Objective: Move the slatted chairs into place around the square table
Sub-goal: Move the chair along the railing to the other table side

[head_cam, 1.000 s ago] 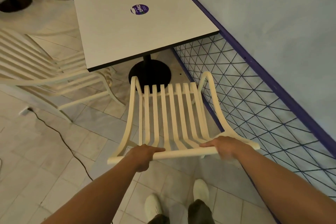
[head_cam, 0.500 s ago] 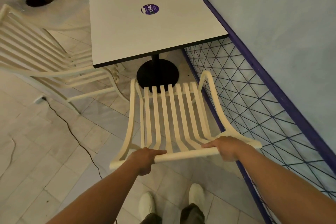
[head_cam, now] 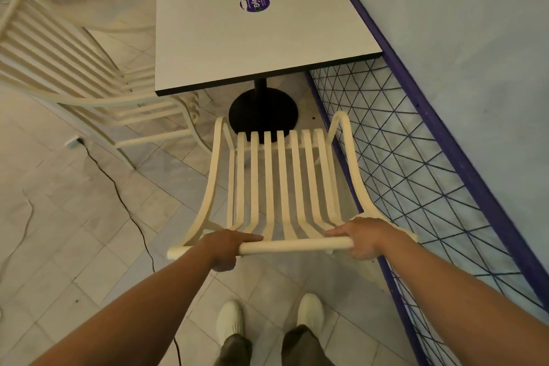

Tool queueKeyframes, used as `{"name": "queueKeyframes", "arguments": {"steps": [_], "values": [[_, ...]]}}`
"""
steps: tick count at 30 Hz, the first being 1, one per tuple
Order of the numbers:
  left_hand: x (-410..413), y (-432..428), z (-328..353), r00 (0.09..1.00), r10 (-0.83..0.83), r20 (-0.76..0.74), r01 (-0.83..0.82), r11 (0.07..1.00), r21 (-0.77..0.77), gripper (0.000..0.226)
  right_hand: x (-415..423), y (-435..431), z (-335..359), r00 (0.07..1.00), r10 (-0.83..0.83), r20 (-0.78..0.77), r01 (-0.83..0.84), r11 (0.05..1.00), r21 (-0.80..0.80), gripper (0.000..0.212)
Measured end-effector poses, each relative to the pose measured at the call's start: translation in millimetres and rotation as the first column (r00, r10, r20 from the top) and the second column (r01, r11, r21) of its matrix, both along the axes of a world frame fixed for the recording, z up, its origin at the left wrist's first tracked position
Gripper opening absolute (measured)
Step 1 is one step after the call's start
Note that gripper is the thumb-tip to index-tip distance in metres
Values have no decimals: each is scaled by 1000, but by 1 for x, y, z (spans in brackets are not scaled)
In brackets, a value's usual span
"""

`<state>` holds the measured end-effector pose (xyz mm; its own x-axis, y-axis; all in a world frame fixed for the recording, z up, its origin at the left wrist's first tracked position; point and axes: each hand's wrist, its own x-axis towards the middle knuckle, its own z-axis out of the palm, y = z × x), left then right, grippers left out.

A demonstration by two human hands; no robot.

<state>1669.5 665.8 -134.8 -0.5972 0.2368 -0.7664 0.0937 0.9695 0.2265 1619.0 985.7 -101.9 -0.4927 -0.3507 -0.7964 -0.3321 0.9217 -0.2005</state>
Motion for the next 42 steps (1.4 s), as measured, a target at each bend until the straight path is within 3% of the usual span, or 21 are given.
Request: {"name": "queueKeyframes", "arguments": {"steps": [23,42], "values": [[3,4,-16,995,36,-97,-40,999,-35,88,-3,10,-17,998,18,-62,-17,1000,22,73],[-9,105,-12,987,127,-95,-127,992,6,88,-53,106,-26,994,71,-83,-69,997,33,87]]}}
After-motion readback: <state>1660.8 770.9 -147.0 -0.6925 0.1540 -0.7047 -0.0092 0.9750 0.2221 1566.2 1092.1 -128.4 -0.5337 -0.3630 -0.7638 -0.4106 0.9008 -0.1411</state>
